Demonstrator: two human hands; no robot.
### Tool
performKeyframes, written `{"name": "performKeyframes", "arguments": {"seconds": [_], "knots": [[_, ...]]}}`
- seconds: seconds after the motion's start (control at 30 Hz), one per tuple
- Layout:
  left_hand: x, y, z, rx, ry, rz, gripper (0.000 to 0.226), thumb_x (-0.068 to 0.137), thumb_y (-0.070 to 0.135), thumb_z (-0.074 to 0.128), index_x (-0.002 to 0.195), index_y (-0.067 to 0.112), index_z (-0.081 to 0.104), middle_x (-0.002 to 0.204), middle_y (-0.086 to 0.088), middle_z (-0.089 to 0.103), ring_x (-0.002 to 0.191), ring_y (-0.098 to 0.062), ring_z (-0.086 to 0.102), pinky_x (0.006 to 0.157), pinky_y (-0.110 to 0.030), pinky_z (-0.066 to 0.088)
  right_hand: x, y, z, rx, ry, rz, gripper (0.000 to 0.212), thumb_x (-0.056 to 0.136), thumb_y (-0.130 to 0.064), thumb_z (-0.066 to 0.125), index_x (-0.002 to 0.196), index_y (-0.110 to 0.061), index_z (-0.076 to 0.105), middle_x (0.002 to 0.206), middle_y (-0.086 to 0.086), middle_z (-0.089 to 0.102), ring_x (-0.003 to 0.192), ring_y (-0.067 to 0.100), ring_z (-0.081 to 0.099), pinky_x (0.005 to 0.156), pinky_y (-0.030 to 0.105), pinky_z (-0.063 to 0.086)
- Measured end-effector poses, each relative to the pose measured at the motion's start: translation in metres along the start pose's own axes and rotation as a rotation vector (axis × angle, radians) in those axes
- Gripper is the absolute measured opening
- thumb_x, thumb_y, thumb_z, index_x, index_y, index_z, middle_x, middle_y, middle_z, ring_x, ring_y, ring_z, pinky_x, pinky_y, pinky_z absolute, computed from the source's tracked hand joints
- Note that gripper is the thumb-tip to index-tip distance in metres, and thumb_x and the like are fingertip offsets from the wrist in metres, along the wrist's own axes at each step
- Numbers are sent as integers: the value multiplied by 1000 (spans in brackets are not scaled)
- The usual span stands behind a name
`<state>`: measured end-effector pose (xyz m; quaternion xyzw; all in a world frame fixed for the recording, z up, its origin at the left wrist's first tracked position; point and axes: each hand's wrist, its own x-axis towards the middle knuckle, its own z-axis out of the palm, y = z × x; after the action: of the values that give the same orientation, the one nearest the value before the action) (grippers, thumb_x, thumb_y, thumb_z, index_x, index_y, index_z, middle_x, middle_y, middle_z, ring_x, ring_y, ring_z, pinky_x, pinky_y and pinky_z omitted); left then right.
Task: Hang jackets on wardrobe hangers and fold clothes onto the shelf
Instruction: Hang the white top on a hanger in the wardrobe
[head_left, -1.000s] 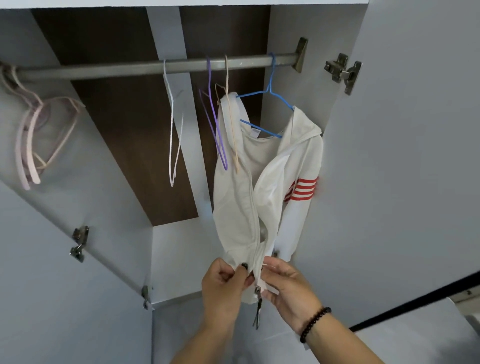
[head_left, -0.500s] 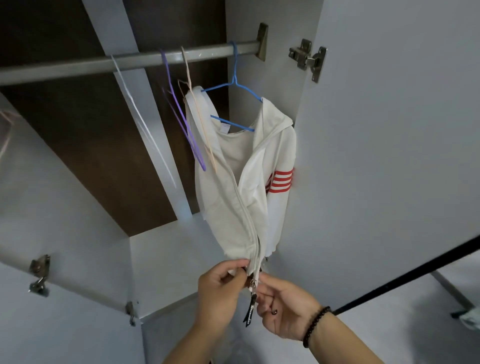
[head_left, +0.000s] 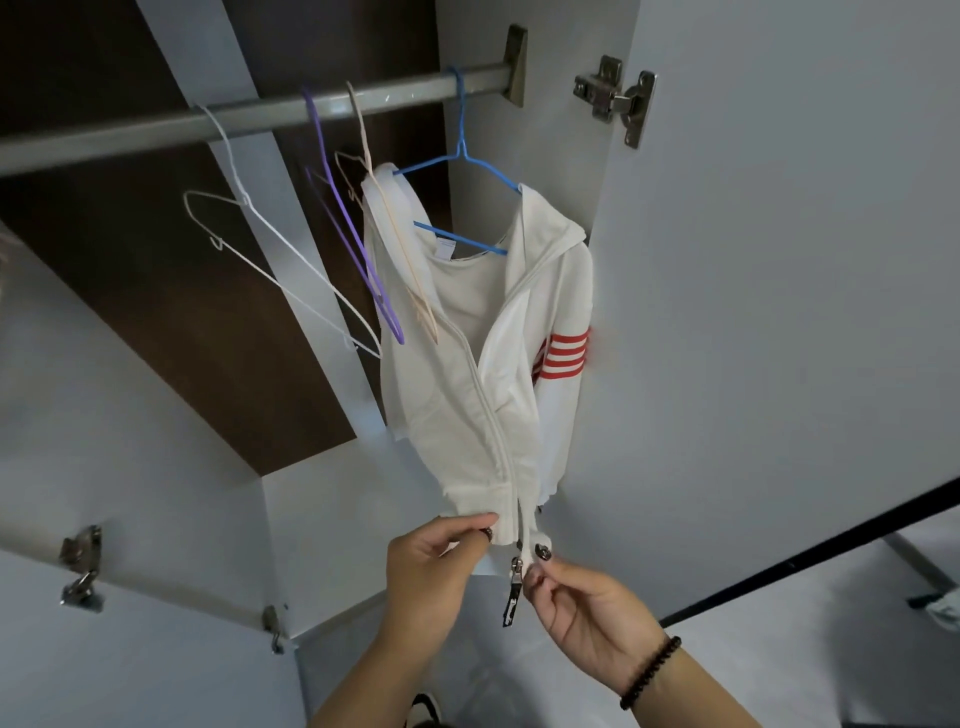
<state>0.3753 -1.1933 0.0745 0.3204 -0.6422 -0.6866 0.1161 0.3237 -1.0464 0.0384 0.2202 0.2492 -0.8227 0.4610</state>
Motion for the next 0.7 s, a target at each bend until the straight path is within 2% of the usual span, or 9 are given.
{"name": "performKeyframes", "arguments": {"seconds": [0.13,0.23,0.33,0.47,0.53,0.7], "knots": [[0,3,-1,-84,45,-79,31,80,-6,68,72,21,80,81,-4,76,82,-17,70,84,-30,53,-4,-4,-1,-119,-63,-42,61,35,11,92,91,10,66,75,19,62,55,20,61,50,26,55],[0,8,1,-184,28,-146,16,75,0,77,84,13,79,84,-9,76,80,-18,71,81,-30,55,-6,-5,1,-197,-69,-82,56,34,1,95,85,2,73,73,16,67,57,18,64,52,27,54],[-2,9,2,-292,-15,-185,32,60,10,79,92,6,75,85,-13,75,77,-17,72,70,-23,58,-7,-5,3,-190,-96,-108,59,34,0,96,89,2,74,77,16,70,62,18,67,57,24,56],[-7,12,3,-357,-30,-200,31,57,7,77,88,5,75,81,-12,75,74,-15,72,64,-19,56,-5,-6,2,-156,-100,-136,64,30,2,96,90,6,73,81,17,70,65,19,69,60,24,58],[-9,13,4,-343,-33,-198,23,61,2,77,83,8,77,82,-14,75,75,-16,72,65,-20,57,-5,-5,4,-140,-115,-152,66,29,4,96,91,6,73,81,18,70,67,20,70,61,26,58],[-18,20,6,-253,-10,-151,23,70,-7,76,71,15,80,78,-13,75,72,-15,71,76,-29,56,-7,-3,14,-61,-175,-201,61,28,8,94,85,6,73,79,18,71,67,22,71,58,28,58]]}}
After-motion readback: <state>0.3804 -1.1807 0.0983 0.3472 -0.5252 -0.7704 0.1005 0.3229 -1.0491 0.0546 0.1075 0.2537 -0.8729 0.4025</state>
